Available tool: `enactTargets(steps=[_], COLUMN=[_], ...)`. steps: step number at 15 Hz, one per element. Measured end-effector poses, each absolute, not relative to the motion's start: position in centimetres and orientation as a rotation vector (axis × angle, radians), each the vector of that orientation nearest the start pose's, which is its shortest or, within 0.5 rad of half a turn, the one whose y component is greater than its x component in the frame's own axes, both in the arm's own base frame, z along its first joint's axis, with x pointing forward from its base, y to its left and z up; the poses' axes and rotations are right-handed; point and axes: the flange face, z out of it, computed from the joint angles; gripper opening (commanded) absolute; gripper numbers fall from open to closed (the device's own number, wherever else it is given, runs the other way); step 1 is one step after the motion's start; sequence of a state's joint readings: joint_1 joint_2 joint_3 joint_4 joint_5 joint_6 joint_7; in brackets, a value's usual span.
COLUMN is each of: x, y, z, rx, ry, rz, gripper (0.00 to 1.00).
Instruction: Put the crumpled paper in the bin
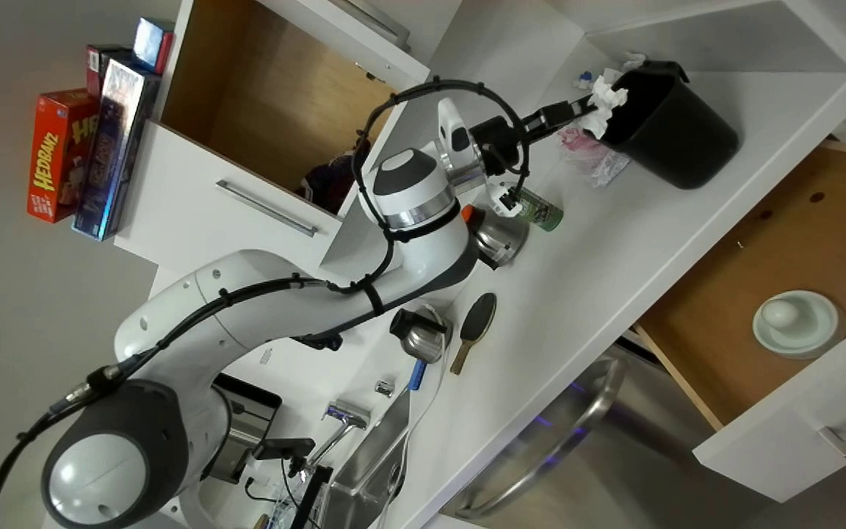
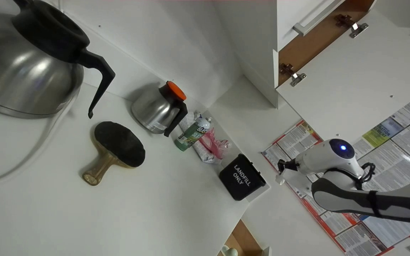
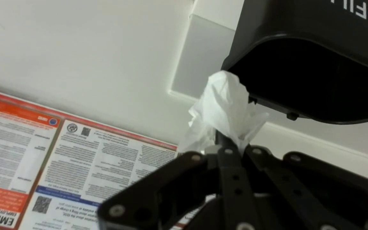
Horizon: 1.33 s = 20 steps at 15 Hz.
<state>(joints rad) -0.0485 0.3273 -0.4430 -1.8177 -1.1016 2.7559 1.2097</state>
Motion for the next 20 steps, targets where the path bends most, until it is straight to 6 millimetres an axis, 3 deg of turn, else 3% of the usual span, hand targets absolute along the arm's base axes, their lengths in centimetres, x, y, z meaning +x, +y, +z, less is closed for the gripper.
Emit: enactTargets(steps=[5,10,11,13,20], x=[64.7,67.5,68.0,68.9,70.1], y=[-26.6,-25.5,-25.1,-24.4,-24.0], z=[40.5,40.3,40.2,39.9,39.4], rx=[2.242,2.254,2.261,2.278,2.307], ry=[-0.904,-0.917,-0.918,-0.917,-0.900], rz=[1.013,1.061,1.069,1.078,1.078], gripper=[0.01,0.01,0.28,0.34,0.88])
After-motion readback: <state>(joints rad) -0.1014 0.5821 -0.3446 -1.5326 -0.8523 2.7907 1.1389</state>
